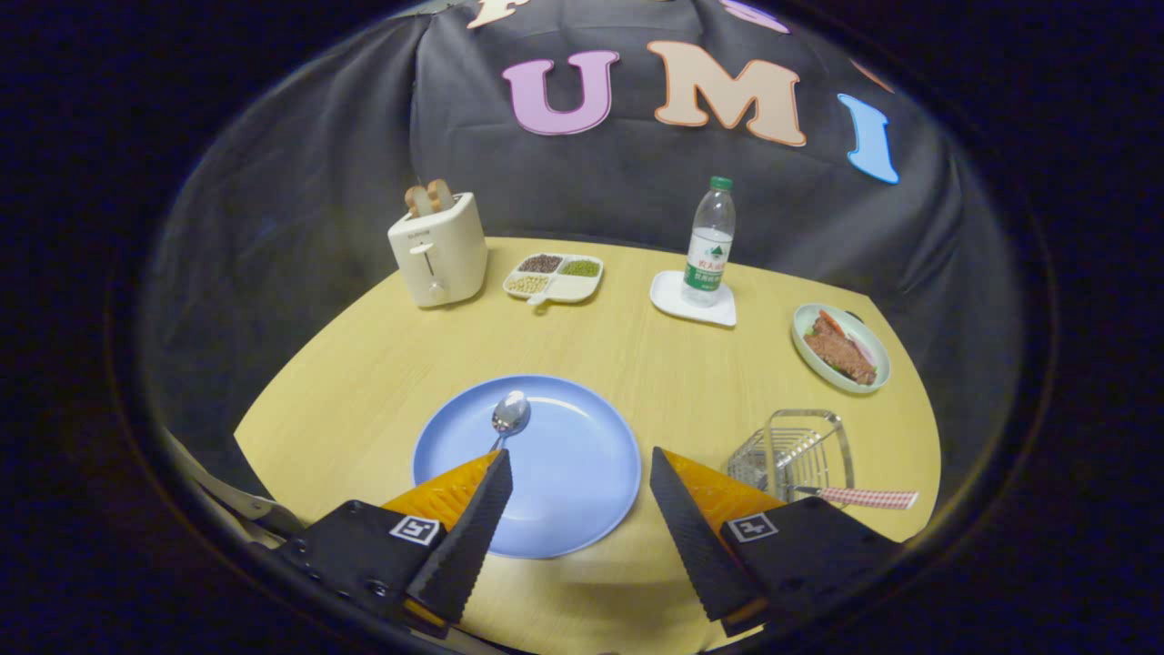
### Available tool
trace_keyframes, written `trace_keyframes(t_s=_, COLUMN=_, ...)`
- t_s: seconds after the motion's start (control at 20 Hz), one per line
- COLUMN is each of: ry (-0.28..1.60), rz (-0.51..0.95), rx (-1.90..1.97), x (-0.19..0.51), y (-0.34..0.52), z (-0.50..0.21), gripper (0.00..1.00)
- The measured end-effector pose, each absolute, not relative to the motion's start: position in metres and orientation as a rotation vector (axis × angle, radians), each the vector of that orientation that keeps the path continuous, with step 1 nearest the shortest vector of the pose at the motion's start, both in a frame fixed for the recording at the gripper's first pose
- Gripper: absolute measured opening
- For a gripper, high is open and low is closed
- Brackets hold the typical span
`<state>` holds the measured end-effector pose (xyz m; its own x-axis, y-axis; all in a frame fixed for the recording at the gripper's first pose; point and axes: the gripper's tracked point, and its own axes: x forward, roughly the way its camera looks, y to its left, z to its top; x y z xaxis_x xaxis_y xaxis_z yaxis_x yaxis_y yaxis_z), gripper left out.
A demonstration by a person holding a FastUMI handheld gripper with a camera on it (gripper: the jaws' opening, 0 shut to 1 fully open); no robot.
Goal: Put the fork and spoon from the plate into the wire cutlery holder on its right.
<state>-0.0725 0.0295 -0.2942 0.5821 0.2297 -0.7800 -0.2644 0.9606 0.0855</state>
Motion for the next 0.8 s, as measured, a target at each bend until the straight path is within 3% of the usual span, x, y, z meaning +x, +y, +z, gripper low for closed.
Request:
trace_keyframes(t_s=0.75, ry=1.024, rz=0.265, rx=-0.007, x=-0.106, y=0.097, z=-0.361, gripper=0.97)
trace_keyframes(t_s=0.8, ry=1.033, rz=0.271, rx=-0.017, x=-0.109, y=0.099, z=-0.364, gripper=0.91)
